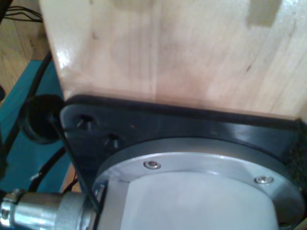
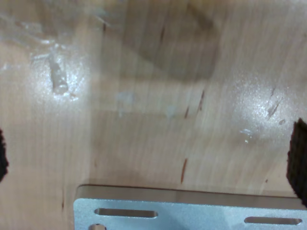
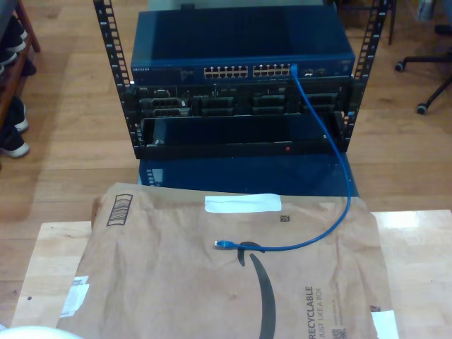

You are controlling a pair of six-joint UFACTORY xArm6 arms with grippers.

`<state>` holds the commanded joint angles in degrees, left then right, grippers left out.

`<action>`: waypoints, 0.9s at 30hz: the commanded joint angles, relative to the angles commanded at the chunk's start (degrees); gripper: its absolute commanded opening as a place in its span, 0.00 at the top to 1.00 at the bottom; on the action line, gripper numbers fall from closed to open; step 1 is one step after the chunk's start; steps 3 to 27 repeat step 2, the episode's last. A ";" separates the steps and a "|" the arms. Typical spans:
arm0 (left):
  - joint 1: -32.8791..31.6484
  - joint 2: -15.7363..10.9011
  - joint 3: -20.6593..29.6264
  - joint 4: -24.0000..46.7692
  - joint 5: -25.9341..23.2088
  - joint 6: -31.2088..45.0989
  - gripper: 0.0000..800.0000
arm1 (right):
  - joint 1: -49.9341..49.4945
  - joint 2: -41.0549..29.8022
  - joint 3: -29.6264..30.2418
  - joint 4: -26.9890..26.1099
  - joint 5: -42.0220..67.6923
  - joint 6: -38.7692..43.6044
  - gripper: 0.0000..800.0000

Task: Grab the cable and plug it in

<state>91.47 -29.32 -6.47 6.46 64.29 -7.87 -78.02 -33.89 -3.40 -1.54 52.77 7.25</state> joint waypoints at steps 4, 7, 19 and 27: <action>0.09 0.00 0.00 0.00 0.09 0.00 0.00 | 0.00 0.00 0.00 0.00 0.00 0.00 0.01; 0.09 0.00 0.00 0.00 0.09 0.00 0.00 | 0.00 0.00 0.00 0.00 0.00 0.00 0.01; 0.09 0.00 0.00 0.00 0.09 0.00 0.00 | 0.00 0.00 0.00 0.00 0.00 0.00 0.01; 0.09 0.00 0.00 0.00 0.09 0.00 0.00 | 0.00 0.00 0.00 0.00 0.00 0.00 0.01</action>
